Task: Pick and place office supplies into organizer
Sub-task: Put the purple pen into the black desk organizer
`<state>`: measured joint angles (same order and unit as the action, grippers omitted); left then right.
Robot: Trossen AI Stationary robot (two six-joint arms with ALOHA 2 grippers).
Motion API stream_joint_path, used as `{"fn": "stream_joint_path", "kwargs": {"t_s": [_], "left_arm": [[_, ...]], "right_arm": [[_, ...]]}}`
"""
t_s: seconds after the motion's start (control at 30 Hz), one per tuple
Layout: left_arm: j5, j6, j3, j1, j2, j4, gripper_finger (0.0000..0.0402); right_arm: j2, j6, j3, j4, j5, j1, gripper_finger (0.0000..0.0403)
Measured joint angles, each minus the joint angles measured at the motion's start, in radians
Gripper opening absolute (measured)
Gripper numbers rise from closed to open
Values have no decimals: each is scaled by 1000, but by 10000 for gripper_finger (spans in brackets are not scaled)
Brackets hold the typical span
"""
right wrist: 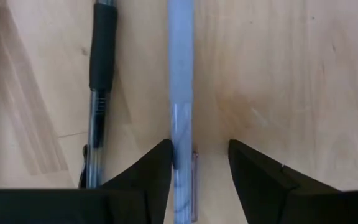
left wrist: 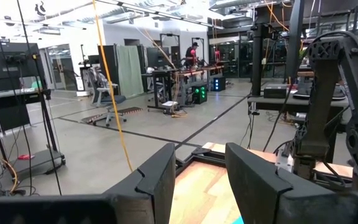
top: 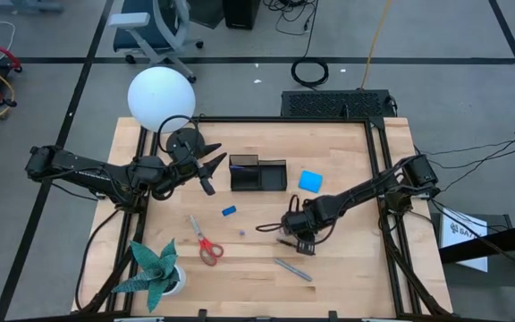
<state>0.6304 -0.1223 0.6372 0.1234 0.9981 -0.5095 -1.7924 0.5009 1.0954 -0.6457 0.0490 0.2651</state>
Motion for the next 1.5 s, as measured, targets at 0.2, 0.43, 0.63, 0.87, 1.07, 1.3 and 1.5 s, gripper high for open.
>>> {"fn": "stream_joint_path", "kwargs": {"t_s": [0.2,0.43,0.63,0.87,1.07,1.3,1.5], "left_arm": [[0,0,0,0,0,-2,147],[0,0,0,0,0,-3,147],[0,0,0,0,0,-3,147],[0,0,0,0,0,-3,147],[0,1,0,0,0,-1,147],[0,3,0,0,0,2,147],[0,4,0,0,0,7,147]], "right_arm": [[-3,-7,0,-8,1,-11,126],[-6,-37,0,-15,2,-12,51],[-6,-84,0,-12,5,-17,21],[1,-97,2,-13,58,-44,23],[11,-112,29,-40,63,-58,22],[79,-132,54,-40,60,-71,22],[199,-158,56,-16,-3,-91,22]]}}
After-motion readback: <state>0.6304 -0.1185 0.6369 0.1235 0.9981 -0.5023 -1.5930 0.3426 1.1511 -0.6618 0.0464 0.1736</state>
